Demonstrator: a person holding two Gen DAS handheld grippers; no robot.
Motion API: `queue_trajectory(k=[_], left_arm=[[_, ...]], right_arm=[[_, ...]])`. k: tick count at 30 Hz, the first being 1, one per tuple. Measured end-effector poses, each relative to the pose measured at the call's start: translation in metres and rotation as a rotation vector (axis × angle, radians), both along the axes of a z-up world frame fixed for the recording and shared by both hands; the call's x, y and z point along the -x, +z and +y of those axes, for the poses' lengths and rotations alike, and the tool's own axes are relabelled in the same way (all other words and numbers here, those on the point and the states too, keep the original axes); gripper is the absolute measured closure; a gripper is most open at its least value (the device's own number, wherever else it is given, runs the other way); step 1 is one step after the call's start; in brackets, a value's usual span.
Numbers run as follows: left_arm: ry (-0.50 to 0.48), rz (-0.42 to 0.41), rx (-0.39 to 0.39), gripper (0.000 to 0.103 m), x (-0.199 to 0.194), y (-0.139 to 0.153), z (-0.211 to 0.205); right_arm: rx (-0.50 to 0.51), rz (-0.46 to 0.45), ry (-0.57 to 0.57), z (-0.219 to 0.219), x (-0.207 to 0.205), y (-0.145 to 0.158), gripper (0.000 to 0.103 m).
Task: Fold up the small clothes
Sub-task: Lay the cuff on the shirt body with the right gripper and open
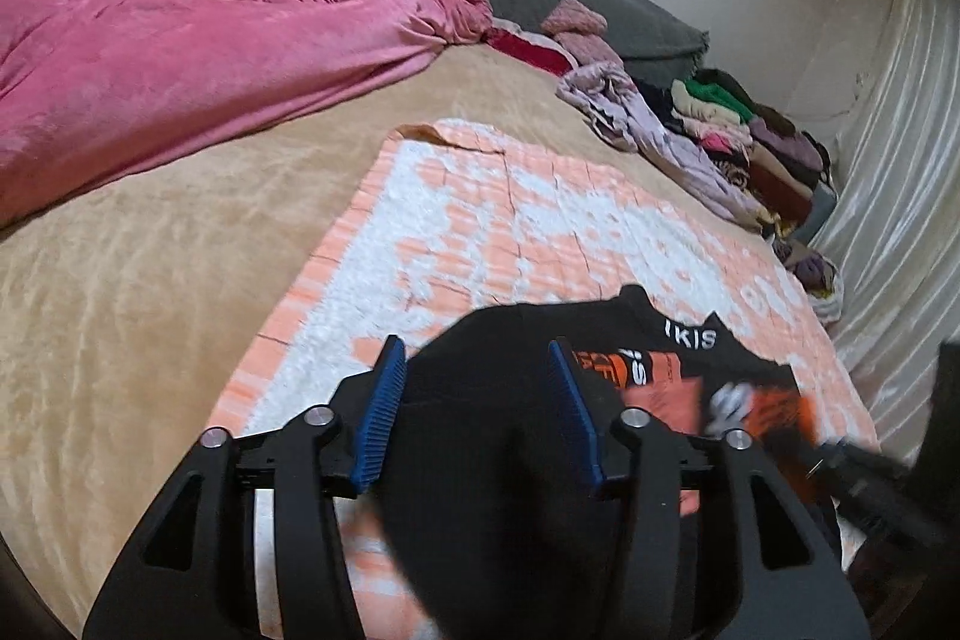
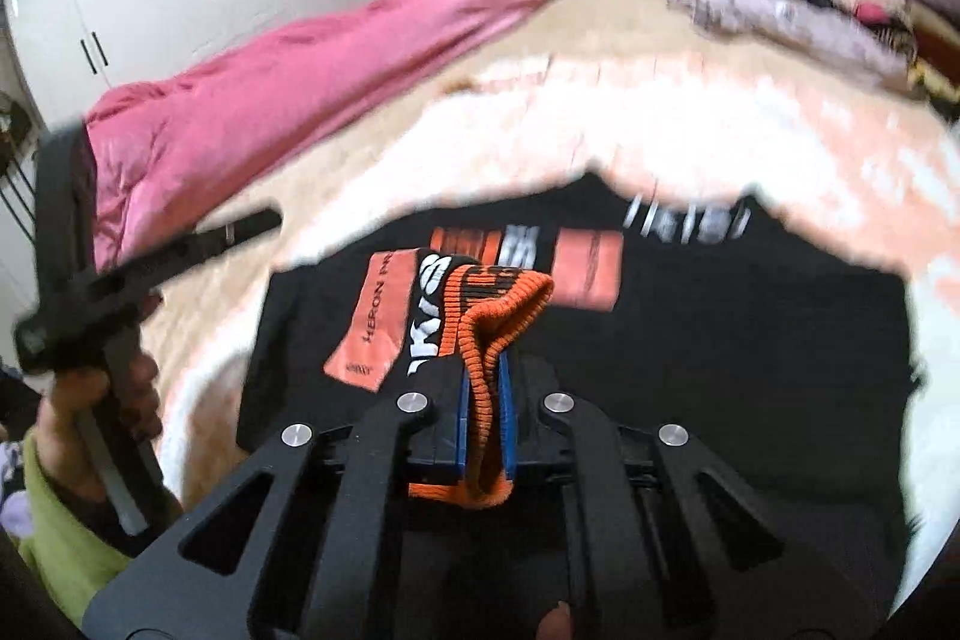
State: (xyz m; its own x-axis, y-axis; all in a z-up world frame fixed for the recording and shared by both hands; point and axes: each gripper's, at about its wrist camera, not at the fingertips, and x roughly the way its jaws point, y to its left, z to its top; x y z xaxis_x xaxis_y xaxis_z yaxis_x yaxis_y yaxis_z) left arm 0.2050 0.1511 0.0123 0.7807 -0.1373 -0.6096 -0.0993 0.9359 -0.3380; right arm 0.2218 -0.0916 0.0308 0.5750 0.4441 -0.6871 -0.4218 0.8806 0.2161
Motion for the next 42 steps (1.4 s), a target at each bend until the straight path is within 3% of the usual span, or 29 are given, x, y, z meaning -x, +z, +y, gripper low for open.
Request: queue_trajectory(k=[4, 8, 16, 23, 26, 35, 42], left_arm=[[0.012, -0.018, -0.002, 0.052, 0.003, 0.006, 0.005], [0.003, -0.019, -0.012, 0.052, 0.003, 0.007, 0.0], [-0.119, -0.01, -0.089, 0.052, -0.009, -0.002, -0.052], [-0.25, 0.059, -0.211, 0.052, -0.029, -0.034, -0.115], [-0.253, 0.128, -0.284, 0.051, -0.036, -0.055, -0.126], [-0.243, 0.138, -0.246, 0.048, -0.036, -0.061, -0.116], [-0.24, 0.137, -0.216, 0.048, -0.037, -0.061, -0.113]], right_arm=[[0.046, -0.108, -0.064, -0.027, -0.012, 0.038, 0.1], [0.107, -0.14, -0.17, -0.068, -0.023, 0.047, 0.1], [0.198, -0.028, -0.295, -0.138, -0.043, 0.0, 0.1], [0.207, 0.034, -0.301, -0.142, -0.041, -0.033, 0.1], [0.214, 0.048, -0.305, -0.144, -0.044, -0.043, 0.099], [0.213, 0.121, -0.35, -0.161, -0.057, -0.076, 0.097], [0.17, 0.094, -0.405, -0.179, -0.046, -0.061, 0.091]])
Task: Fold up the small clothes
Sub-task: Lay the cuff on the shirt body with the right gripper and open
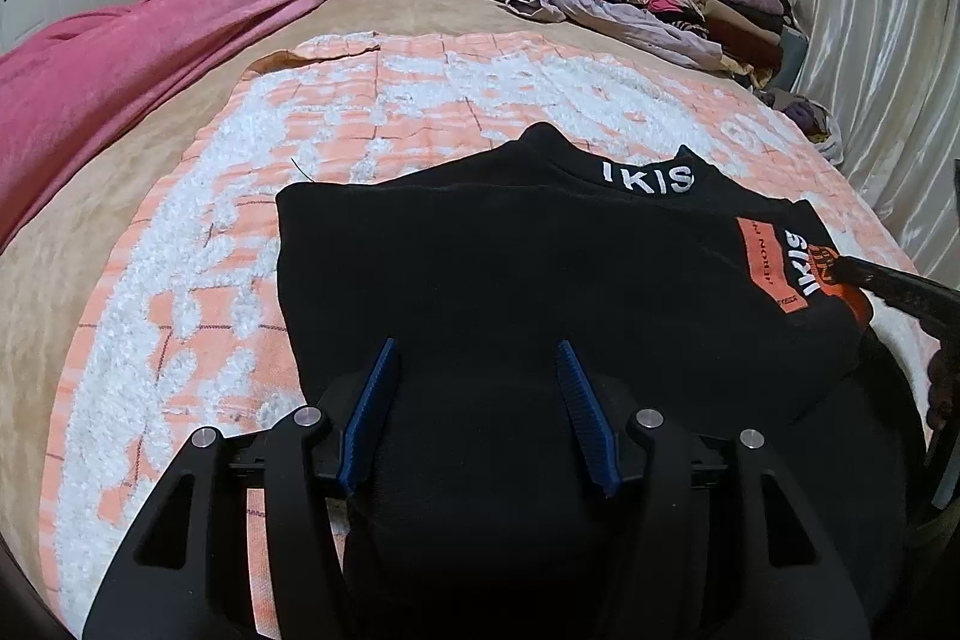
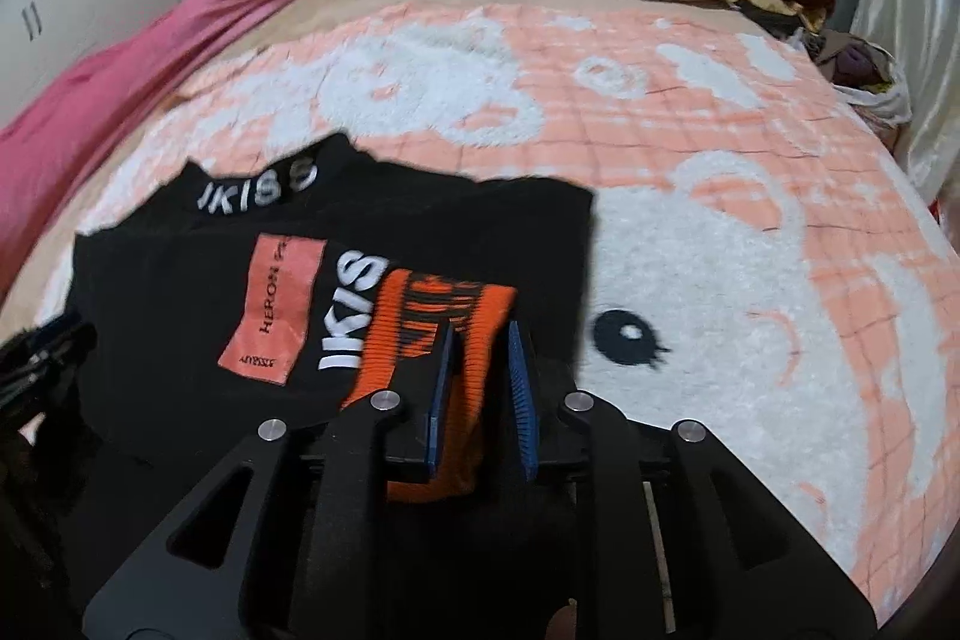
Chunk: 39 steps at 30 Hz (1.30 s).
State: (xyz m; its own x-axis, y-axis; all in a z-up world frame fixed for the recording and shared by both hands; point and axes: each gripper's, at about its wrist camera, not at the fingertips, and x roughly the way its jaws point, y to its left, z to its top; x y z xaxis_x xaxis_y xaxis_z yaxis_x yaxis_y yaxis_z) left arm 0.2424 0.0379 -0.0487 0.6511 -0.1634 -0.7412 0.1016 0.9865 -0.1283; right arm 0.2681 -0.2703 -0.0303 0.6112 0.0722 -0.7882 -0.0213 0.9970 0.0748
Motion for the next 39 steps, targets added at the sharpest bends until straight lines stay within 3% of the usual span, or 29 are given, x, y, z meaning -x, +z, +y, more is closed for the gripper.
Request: queue_trajectory(k=[7, 11, 15, 17, 19, 27, 29, 33, 39], left_arm=[[-0.012, -0.013, 0.032, 0.049, 0.013, 0.018, -0.001], [-0.054, -0.021, 0.005, 0.047, 0.024, 0.023, -0.015], [-0.06, -0.006, -0.096, 0.044, 0.024, 0.012, -0.028], [-0.055, 0.01, -0.121, 0.042, 0.022, 0.005, -0.028], [-0.049, 0.014, -0.117, 0.041, 0.021, 0.003, -0.025], [-0.043, 0.015, -0.091, 0.039, 0.021, 0.003, -0.018], [-0.036, 0.012, -0.072, 0.041, 0.025, 0.007, -0.017], [-0.066, -0.004, -0.012, 0.042, 0.036, 0.018, -0.019], [-0.107, -0.02, -0.052, 0.042, 0.046, 0.018, -0.035]], right_arm=[[-0.081, -0.028, 0.036, -0.014, 0.027, 0.012, 0.087], [-0.119, -0.012, 0.067, -0.008, 0.035, 0.005, 0.084], [-0.082, -0.037, 0.097, 0.009, 0.039, 0.002, 0.075], [-0.006, -0.001, 0.088, 0.016, 0.035, -0.007, 0.074], [0.039, 0.025, 0.073, 0.017, 0.033, -0.016, 0.074], [0.018, 0.02, 0.05, 0.011, 0.038, -0.018, 0.074], [0.02, -0.03, 0.043, 0.014, 0.046, -0.007, 0.074], [0.005, -0.104, 0.113, 0.031, 0.063, 0.009, 0.073], [0.01, -0.094, 0.213, 0.064, 0.066, 0.003, 0.071]])
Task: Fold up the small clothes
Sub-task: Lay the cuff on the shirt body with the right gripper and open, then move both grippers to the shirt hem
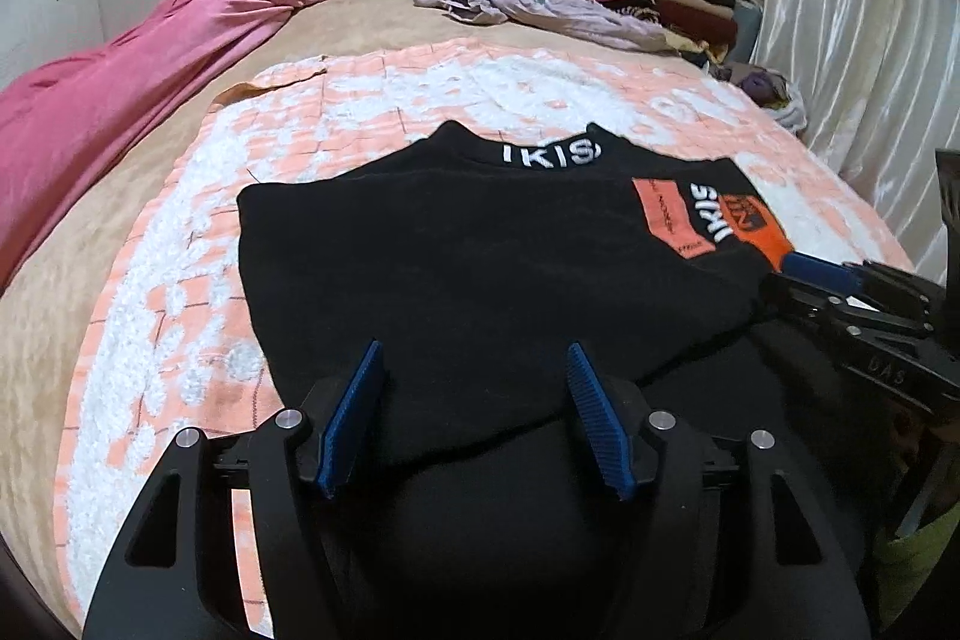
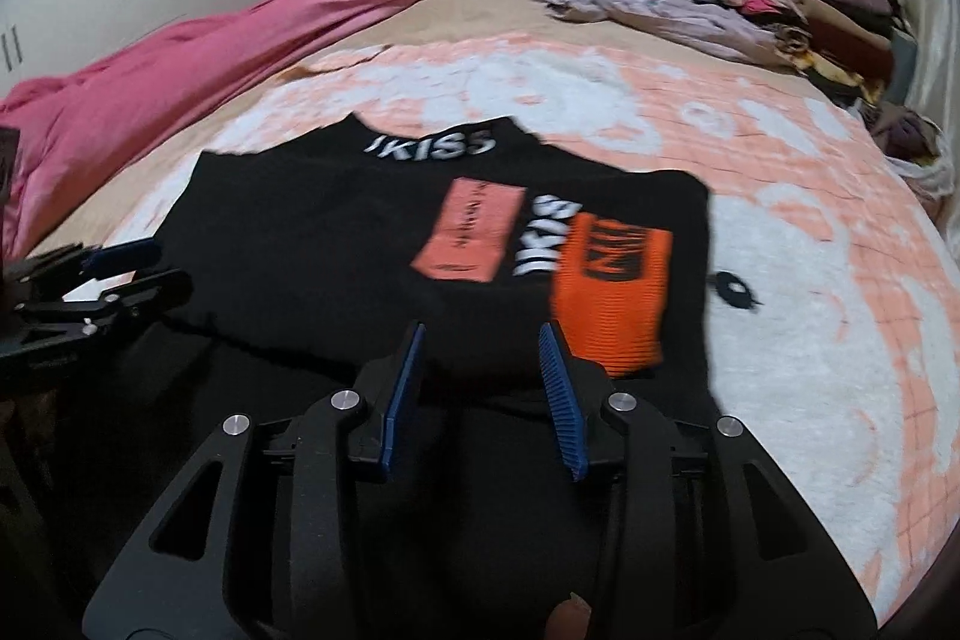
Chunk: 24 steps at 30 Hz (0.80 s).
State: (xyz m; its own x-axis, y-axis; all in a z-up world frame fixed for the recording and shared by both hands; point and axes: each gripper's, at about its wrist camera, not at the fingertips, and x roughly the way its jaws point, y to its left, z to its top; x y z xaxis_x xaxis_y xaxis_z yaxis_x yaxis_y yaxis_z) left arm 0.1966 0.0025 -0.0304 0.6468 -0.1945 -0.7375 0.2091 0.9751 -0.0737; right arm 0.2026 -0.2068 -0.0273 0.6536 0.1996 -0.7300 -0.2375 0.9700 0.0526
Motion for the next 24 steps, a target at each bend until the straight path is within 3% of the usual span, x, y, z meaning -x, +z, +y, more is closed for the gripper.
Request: queue_trajectory(k=[6, 12, 19, 24], left_arm=[[0.005, 0.045, -0.04, 0.042, -0.008, -0.019, 0.0], [0.006, 0.038, -0.027, 0.041, -0.007, -0.014, 0.001], [0.008, 0.023, -0.019, 0.039, -0.002, -0.005, 0.002], [0.014, 0.007, -0.02, 0.027, 0.0, 0.001, 0.002]], right_arm=[[0.012, 0.055, -0.011, 0.007, -0.013, -0.015, 0.071], [-0.003, 0.06, -0.015, 0.007, -0.011, -0.015, 0.07], [-0.027, 0.03, -0.025, 0.005, -0.001, -0.005, 0.054], [-0.048, 0.02, -0.044, 0.0, 0.006, -0.002, 0.04]])
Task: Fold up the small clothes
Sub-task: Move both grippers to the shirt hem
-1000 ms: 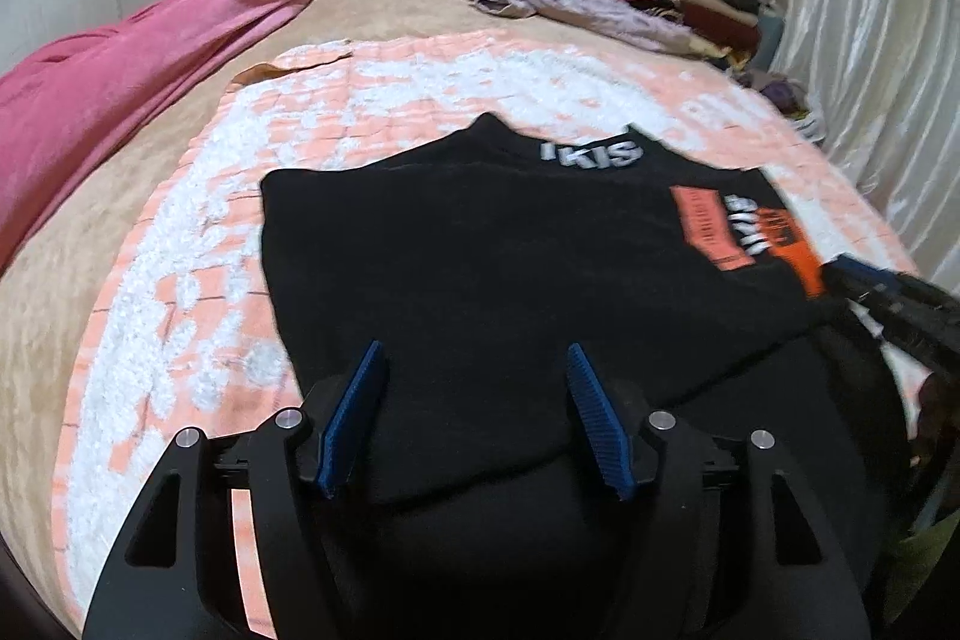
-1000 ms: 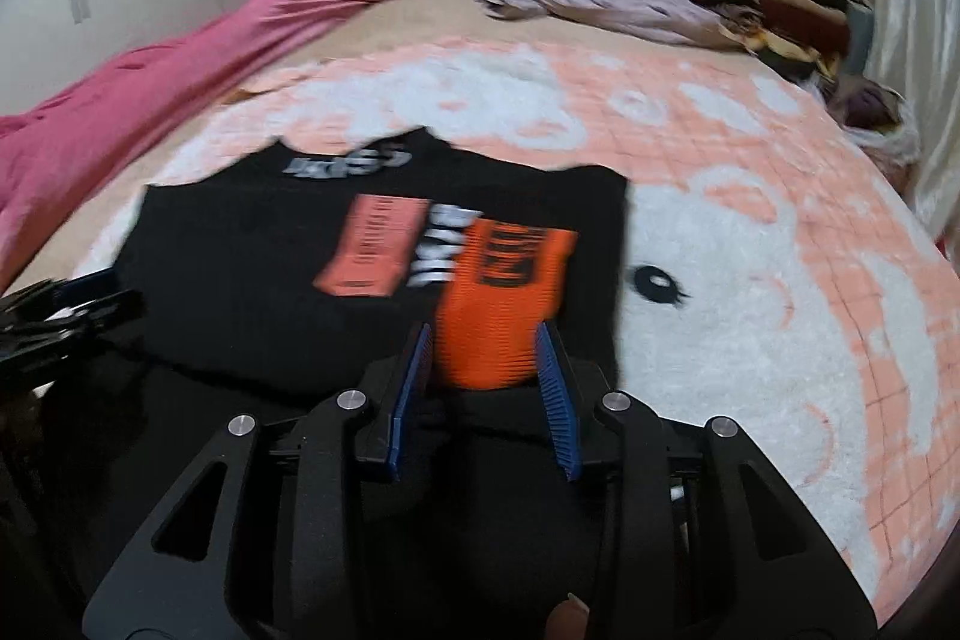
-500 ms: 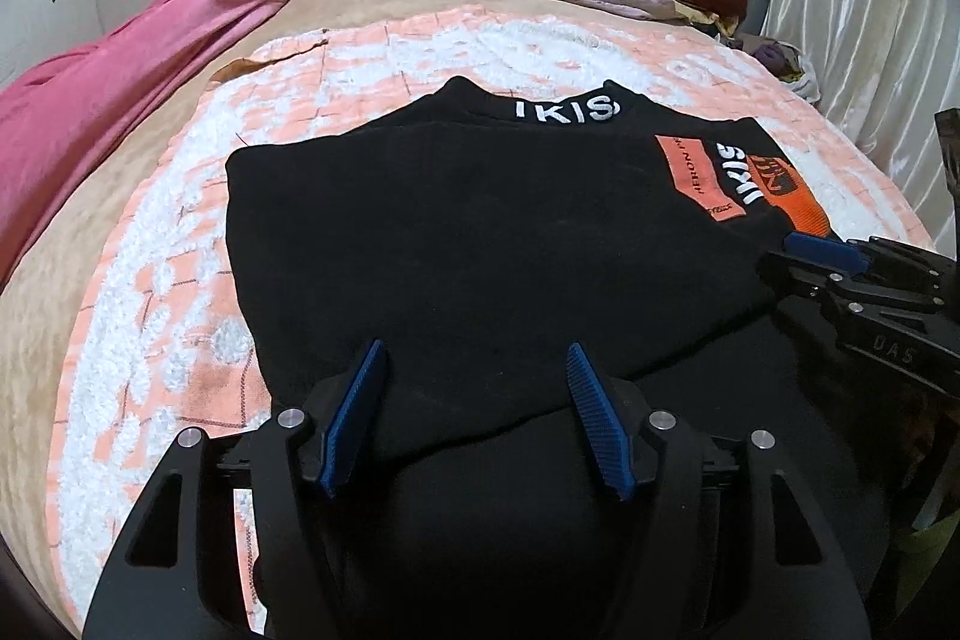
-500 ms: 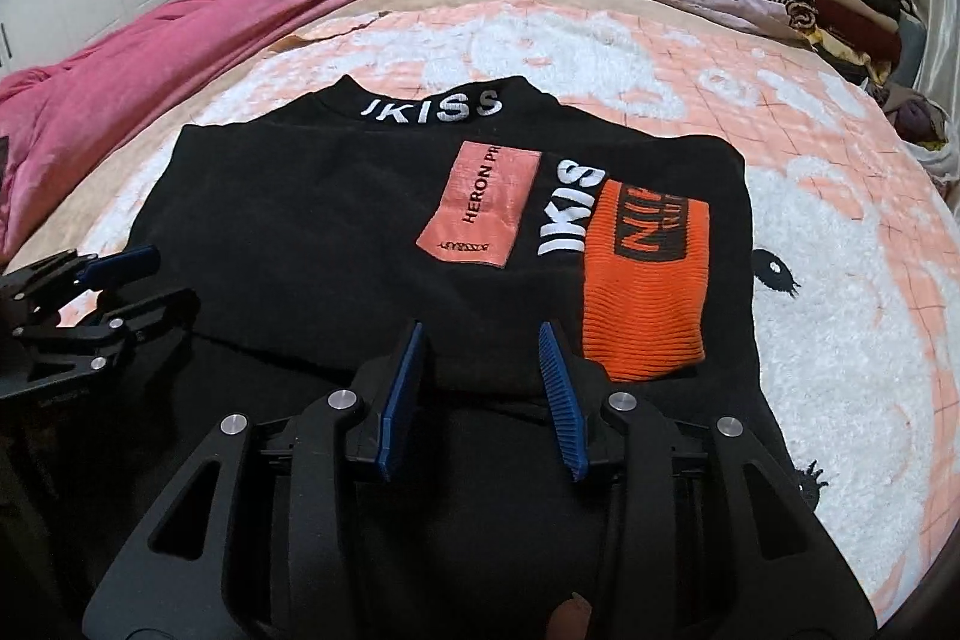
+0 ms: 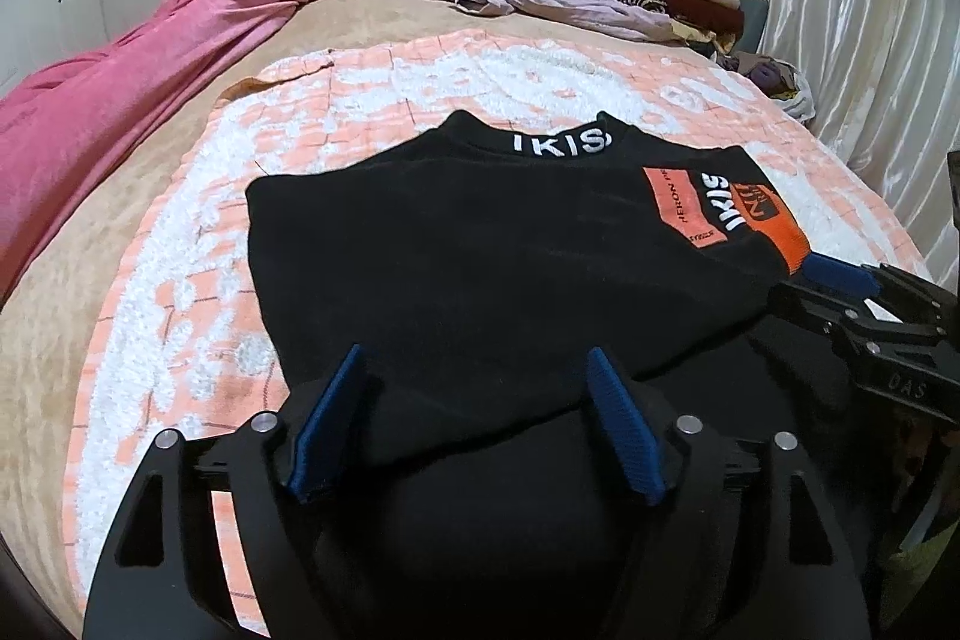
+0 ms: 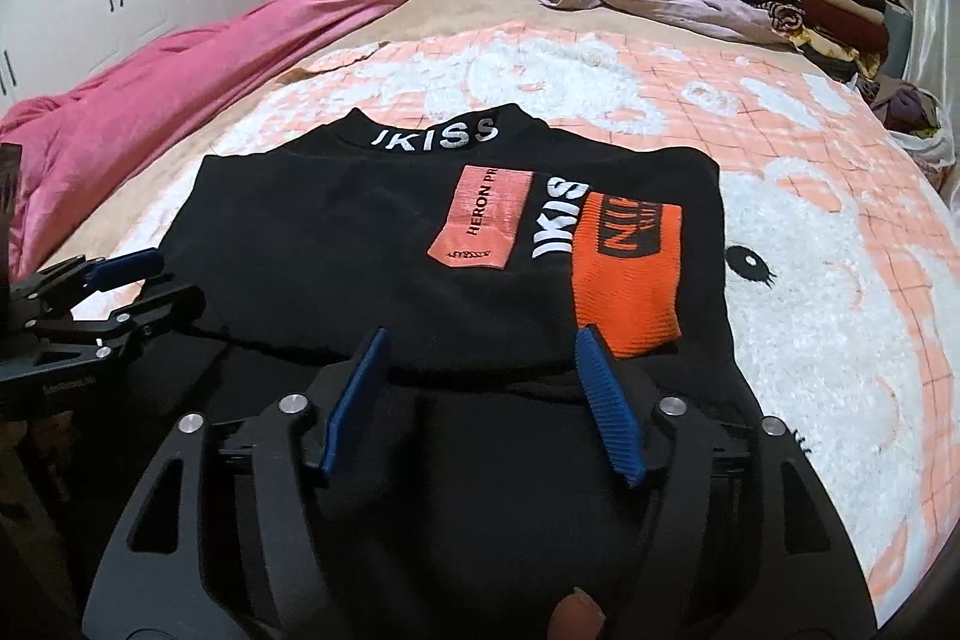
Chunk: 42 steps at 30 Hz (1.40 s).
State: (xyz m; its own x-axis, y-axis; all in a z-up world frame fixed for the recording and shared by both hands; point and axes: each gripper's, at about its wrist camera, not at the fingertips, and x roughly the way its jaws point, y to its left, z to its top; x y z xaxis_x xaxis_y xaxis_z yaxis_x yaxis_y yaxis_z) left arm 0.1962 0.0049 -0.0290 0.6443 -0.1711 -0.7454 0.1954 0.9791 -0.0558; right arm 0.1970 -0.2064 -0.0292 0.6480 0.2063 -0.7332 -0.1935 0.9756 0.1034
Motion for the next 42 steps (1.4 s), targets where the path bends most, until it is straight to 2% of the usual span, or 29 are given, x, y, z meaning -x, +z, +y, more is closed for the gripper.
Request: queue_trajectory(k=[2, 4, 9, 16, 29, 42], left_arm=[[0.002, -0.003, 0.004, 0.022, 0.001, 0.003, 0.002], [0.004, -0.008, 0.007, 0.011, 0.001, 0.005, 0.003], [0.011, -0.024, 0.005, 0.005, 0.004, 0.01, 0.006], [0.031, -0.052, -0.007, 0.005, 0.008, 0.02, 0.009], [0.049, -0.107, 0.023, 0.005, 0.029, 0.043, 0.021], [0.098, -0.114, 0.029, 0.005, 0.06, 0.045, 0.039]], right_arm=[[-0.002, -0.007, -0.006, -0.001, 0.003, 0.002, 0.034], [0.0, -0.013, -0.016, -0.003, 0.004, 0.004, 0.025], [-0.013, -0.035, -0.037, -0.008, 0.01, 0.011, 0.019], [-0.019, -0.049, -0.06, -0.015, 0.016, 0.018, 0.013], [-0.014, -0.067, -0.075, -0.024, 0.036, 0.033, 0.011], [-0.006, -0.084, -0.049, -0.03, 0.063, 0.043, 0.011]])
